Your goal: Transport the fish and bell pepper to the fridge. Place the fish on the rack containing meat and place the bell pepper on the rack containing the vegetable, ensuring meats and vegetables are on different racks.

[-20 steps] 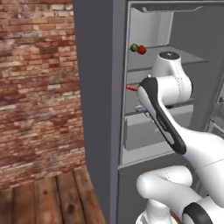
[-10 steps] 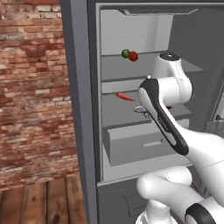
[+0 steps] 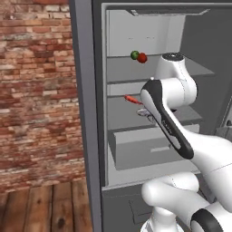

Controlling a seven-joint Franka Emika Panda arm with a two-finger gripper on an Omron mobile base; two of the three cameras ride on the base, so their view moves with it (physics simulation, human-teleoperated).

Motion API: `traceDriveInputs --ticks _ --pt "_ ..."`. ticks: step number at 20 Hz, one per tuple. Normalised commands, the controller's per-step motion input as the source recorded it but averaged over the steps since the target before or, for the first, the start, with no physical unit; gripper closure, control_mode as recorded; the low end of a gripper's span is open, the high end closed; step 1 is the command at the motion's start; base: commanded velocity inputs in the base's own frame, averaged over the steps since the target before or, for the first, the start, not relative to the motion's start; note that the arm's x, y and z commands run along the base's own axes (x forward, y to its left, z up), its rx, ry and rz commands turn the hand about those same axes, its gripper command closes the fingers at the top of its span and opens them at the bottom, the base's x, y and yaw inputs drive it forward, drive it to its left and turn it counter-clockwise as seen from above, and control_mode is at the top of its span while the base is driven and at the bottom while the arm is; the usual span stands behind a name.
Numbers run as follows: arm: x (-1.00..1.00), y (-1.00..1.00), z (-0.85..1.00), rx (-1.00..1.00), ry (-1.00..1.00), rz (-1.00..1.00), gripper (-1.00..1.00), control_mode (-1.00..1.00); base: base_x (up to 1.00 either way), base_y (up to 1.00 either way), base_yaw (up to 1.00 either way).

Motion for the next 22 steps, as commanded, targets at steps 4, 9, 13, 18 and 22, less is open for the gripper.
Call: traceDriveInputs --ticks 4,9,13,18,22 --pt "0.00 0.00 0.00 0.00 0.00 0.00 1.00 1.00 0.44 -0.20 -0.27" --pt "0.00 0.00 0.00 0.00 0.00 0.00 1.00 1.00 0.40 -0.21 -0.37" --pt "0.17 -0.11 0.00 0.00 0.00 -0.16 1.00 -1.00 0.18 -0.11 -0.19" --pt "0.11 -0.30 -0.25 0.04 -0.29 0.03 1.00 -1.00 0.00 0.00 0.00" --pt "0.07 -0.52 -0.34 0.11 -0.33 0.02 1.00 -1.00 0.00 0.00 0.00"
